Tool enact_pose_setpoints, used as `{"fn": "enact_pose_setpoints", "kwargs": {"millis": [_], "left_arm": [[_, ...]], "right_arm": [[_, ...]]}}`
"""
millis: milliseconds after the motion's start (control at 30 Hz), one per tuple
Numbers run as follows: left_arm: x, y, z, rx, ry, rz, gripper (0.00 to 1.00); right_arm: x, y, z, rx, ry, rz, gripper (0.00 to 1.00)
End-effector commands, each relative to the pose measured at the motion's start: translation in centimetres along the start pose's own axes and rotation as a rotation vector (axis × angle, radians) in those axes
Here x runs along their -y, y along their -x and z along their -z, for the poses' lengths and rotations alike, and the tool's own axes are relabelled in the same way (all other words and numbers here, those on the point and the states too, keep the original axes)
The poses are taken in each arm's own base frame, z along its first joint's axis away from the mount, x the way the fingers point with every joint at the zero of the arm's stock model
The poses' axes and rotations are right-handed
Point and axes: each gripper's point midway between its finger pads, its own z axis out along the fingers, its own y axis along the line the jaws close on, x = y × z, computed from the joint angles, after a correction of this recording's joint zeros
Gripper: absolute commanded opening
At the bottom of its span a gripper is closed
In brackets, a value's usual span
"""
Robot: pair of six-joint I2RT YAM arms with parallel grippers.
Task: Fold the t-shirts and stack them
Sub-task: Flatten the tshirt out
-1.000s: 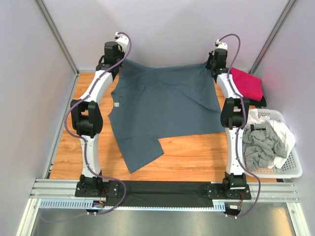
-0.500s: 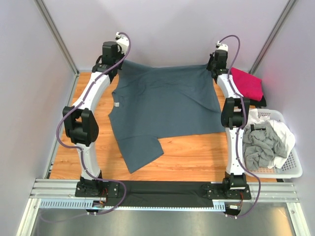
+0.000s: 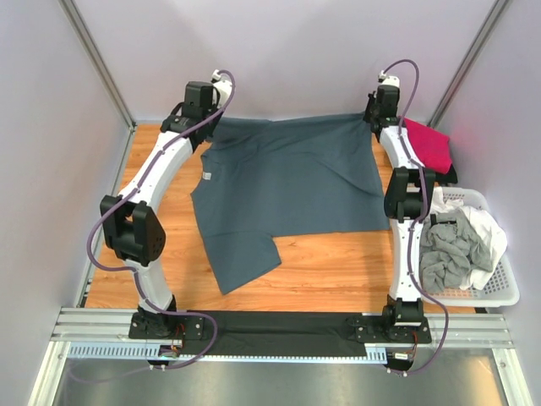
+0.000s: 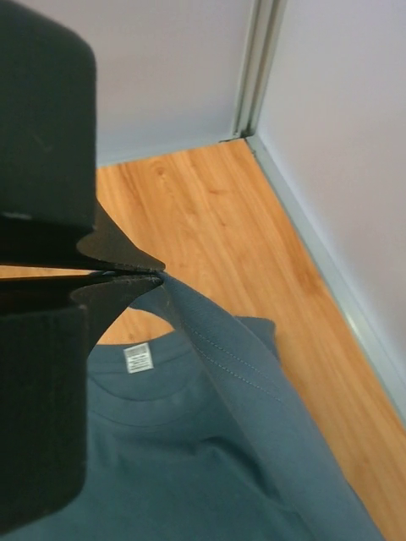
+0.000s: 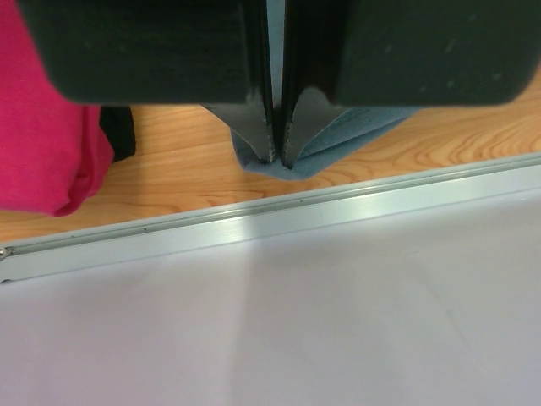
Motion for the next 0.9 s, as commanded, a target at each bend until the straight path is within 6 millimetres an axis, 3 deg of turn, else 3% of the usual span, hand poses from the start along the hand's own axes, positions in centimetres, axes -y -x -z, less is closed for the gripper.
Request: {"fn": "enact_pose_setpoints", "kwargs": {"millis": [0, 167, 400, 533, 867], "left_arm": [[-0.8, -0.3, 3.0, -0.023, 0.028, -0.026, 0.00], [1.4, -1.0, 3.4, -0.050, -0.025, -0.021, 0.00], [4.9, -1.3, 5.1, -0.074, -0.117, -0.019, 0.00], [5.8, -2.0, 5.9, -0.093, -0.147, -0.032, 0.00], [9.2, -5.7, 7.2, -0.209, -0.223, -0.120, 0.00]], "right_arm": [[0.6, 5.7, 3.0, 0.090, -0.014, 0.031, 0.00], [0.7, 4.6, 3.4, 0.055, -0.011, 0.050, 0.00], [1.0, 4.5, 3.9, 0.037, -0.021, 0.064, 0.00], [1.1, 3.5, 4.1, 0.000, -0.021, 0.065, 0.00], [1.8, -0.1, 4.7, -0.102, -0.039, 0.081, 0.00]]}}
